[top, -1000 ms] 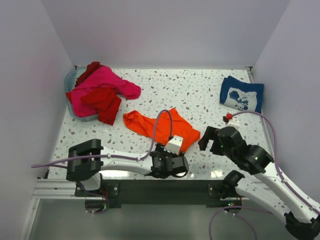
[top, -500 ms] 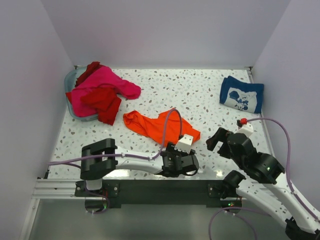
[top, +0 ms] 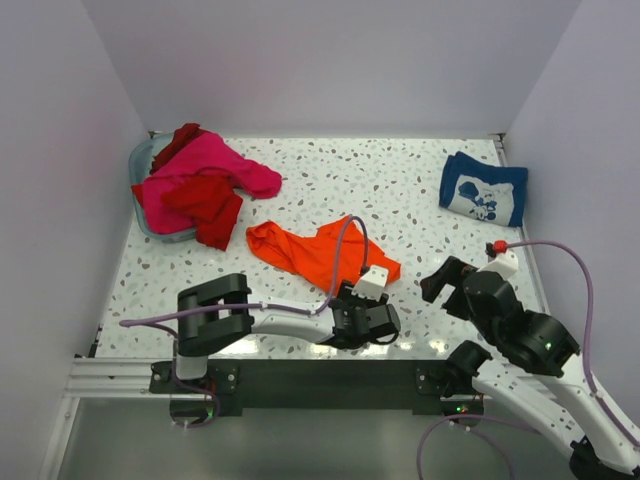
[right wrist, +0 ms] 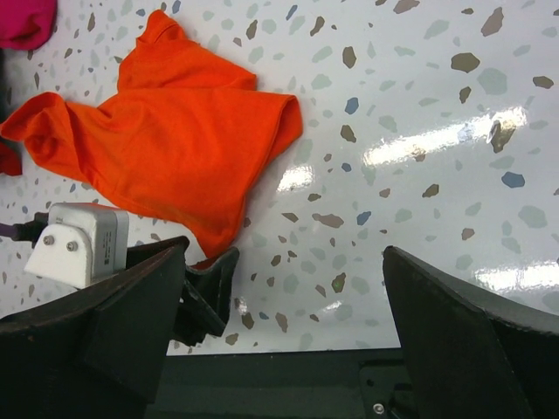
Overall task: Fold and stack the t-shirts
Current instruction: Flatten the tshirt out
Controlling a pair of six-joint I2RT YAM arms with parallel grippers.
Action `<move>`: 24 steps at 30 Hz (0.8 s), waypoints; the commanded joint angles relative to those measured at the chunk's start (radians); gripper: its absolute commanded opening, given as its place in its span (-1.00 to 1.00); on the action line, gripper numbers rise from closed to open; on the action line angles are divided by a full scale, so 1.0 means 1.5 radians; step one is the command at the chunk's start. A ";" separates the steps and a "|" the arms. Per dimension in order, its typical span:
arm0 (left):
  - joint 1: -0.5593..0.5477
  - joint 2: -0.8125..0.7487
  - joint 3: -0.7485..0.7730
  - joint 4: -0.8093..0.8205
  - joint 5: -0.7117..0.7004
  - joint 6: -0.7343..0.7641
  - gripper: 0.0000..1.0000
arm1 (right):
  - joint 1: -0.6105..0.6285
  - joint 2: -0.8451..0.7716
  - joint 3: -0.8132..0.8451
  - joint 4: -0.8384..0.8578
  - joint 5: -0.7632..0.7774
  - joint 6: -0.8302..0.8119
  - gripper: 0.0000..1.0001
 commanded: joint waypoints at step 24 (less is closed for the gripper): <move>0.054 -0.094 -0.056 -0.071 -0.067 -0.059 -1.00 | 0.001 0.041 -0.011 0.026 0.011 0.006 0.97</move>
